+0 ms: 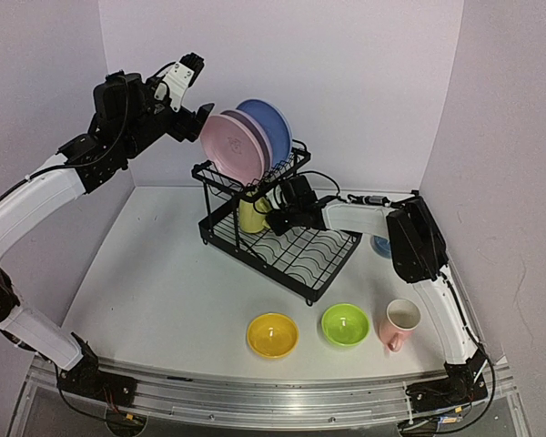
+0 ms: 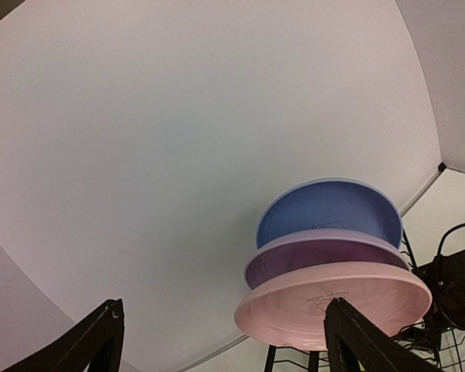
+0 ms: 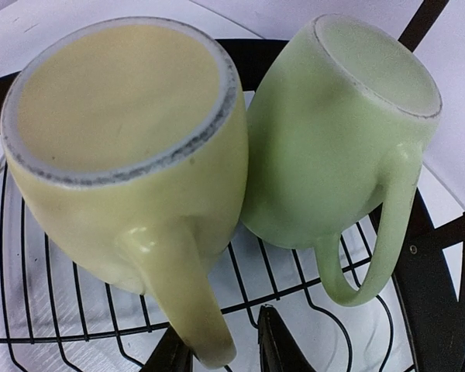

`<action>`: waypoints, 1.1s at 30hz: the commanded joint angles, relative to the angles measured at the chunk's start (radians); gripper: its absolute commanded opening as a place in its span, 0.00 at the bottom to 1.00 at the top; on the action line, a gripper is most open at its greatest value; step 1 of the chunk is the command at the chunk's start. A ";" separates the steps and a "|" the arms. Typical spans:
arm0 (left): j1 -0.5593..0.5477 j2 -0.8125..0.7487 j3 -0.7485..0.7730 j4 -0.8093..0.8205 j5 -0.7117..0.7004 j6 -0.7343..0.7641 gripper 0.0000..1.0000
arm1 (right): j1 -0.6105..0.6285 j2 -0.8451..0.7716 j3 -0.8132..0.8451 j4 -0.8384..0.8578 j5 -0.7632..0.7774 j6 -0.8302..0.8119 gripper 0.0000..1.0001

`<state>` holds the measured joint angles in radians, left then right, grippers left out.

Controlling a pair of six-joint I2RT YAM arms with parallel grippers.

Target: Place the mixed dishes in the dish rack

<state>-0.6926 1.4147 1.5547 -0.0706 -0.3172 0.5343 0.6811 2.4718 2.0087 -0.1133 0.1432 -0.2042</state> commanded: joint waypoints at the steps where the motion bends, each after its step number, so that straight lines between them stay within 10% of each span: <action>1: 0.005 -0.040 -0.006 0.014 0.007 0.001 0.89 | 0.004 -0.019 0.006 0.039 0.015 0.033 0.27; 20: 0.006 -0.065 -0.035 -0.046 0.097 -0.053 0.89 | 0.004 -0.350 -0.315 0.071 -0.030 0.156 0.59; 24: 0.005 -0.078 -0.048 -0.066 0.140 -0.074 0.89 | 0.004 -0.497 -0.430 -0.018 -0.026 0.232 0.84; 33: 0.005 -0.101 -0.107 -0.033 0.222 -0.104 0.89 | 0.003 -0.733 -0.584 -0.281 -0.011 0.297 0.88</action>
<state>-0.6926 1.3418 1.4501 -0.1308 -0.1513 0.4616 0.6815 1.8089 1.4057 -0.2685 0.1322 0.0374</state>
